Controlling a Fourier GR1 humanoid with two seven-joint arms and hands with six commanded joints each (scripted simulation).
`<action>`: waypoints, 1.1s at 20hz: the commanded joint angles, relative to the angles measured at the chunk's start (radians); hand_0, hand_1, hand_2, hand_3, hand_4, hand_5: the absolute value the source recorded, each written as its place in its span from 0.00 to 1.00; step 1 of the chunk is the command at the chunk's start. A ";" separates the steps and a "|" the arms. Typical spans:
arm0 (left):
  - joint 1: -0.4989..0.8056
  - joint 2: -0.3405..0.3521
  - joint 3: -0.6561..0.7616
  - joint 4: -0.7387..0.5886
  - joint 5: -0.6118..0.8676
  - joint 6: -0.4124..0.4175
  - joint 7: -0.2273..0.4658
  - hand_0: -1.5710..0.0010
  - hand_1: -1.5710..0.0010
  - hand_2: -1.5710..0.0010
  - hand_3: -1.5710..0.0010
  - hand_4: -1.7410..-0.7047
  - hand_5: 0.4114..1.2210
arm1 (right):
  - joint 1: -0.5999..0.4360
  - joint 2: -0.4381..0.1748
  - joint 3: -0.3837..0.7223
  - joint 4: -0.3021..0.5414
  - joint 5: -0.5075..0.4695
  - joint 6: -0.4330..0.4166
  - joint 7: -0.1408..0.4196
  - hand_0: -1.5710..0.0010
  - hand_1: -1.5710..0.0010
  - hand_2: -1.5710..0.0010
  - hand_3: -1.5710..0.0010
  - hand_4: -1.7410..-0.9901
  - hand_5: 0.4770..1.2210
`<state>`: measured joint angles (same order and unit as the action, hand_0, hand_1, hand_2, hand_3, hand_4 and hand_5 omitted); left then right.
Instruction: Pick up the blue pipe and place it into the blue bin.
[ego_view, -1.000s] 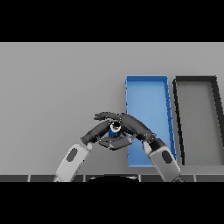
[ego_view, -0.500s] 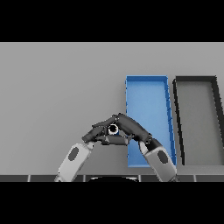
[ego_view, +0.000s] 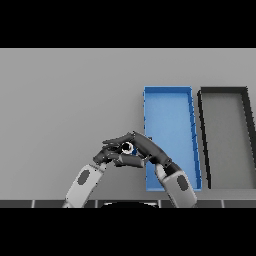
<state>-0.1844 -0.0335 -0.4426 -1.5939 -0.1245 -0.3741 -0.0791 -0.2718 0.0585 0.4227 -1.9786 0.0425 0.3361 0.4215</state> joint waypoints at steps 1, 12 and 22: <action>-0.011 0.011 0.007 0.005 -0.012 -0.012 0.017 0.40 0.44 0.46 0.57 0.32 1.00 | -0.004 0.007 -0.003 0.012 0.017 -0.002 -0.014 0.01 0.01 0.01 0.01 0.33 0.98; -0.008 0.003 0.032 0.032 -0.019 -0.065 0.142 0.95 0.95 0.95 0.96 0.74 0.28 | 0.004 0.049 -0.035 0.004 0.063 0.035 -0.032 0.00 0.00 0.00 0.00 0.32 1.00; 0.005 -0.004 0.033 0.044 -0.030 -0.047 0.193 0.99 0.99 0.99 1.00 0.74 0.10 | -0.132 0.139 -0.181 -0.062 -0.119 0.018 0.137 0.00 0.00 0.00 0.00 0.33 1.00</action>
<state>-0.1795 -0.0374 -0.4093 -1.5500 -0.1546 -0.4216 0.1125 -0.4043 0.1979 0.2410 -2.0405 -0.0760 0.3539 0.5530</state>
